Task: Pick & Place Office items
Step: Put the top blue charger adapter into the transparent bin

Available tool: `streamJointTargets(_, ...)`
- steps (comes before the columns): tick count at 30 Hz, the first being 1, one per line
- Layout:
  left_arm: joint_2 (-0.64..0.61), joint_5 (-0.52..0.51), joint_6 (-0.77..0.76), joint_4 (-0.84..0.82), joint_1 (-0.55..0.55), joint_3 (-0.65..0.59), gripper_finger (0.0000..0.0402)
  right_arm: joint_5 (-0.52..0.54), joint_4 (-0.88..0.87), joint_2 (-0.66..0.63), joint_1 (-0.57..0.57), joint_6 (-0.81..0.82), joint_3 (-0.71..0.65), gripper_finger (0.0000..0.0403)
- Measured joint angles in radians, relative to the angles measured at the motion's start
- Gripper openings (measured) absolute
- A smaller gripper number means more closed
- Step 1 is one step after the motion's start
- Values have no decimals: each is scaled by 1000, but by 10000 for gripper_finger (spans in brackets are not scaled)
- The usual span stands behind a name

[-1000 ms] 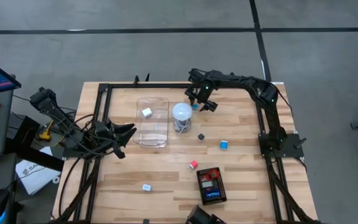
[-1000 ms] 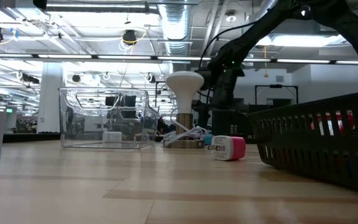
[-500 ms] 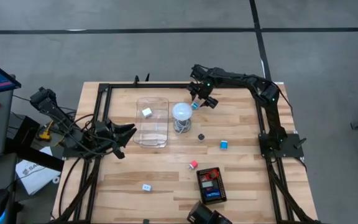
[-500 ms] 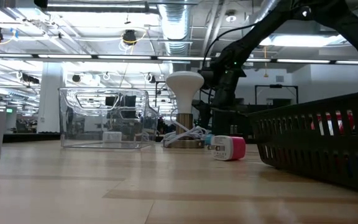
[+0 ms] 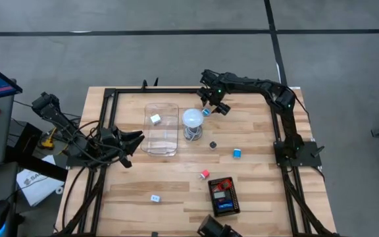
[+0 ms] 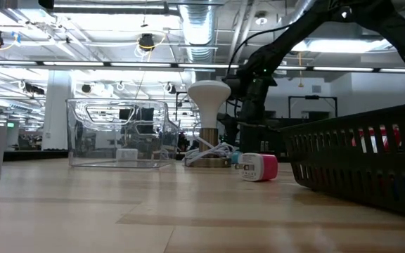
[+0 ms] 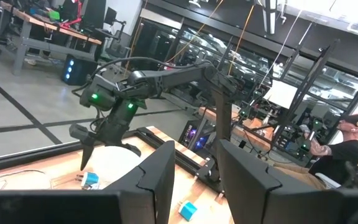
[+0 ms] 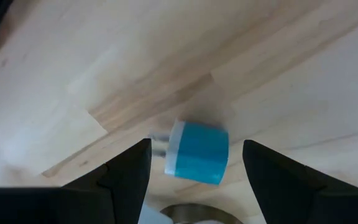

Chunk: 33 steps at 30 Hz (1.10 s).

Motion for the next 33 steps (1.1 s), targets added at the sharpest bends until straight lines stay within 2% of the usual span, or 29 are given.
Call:
streamJointTargets(13, 0, 0, 0, 1, 0, 0, 117, 15, 2, 9, 20, 11, 2, 245)
streamJointTargets(19, 0, 1, -4, 9, -1, 0, 117, -33, 51, 47, 44, 34, 2, 245)
streamJointTargets(28, 0, 9, -2, 25, -20, 0, 117, -12, 51, 48, 36, 37, 1, 245)
streamJointTargets(33, 0, 8, 0, 25, -20, 0, 117, -13, 51, 48, 38, 29, 1, 223)
